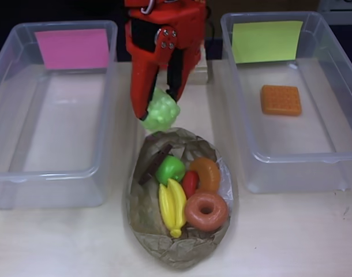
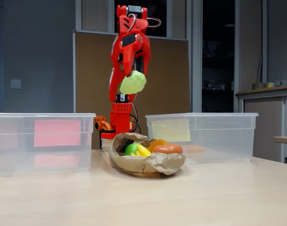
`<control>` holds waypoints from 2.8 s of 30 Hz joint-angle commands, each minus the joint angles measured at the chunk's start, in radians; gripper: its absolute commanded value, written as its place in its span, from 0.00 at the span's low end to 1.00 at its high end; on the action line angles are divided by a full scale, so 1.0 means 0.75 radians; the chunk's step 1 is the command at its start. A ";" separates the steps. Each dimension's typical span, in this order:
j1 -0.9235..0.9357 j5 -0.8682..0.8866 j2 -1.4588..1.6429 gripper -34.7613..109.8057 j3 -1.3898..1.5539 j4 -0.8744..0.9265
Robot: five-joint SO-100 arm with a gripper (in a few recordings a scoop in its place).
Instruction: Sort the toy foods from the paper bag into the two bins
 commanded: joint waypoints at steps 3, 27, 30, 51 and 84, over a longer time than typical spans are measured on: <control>0.288 -0.072 0.391 0.37 0.442 -0.016; 1.219 -0.810 -0.215 0.37 0.560 -0.305; 1.229 -0.832 -0.368 0.36 0.501 -0.325; 1.156 -0.961 -0.444 0.48 0.522 -0.354; 0.160 -0.219 0.501 0.45 0.614 -0.311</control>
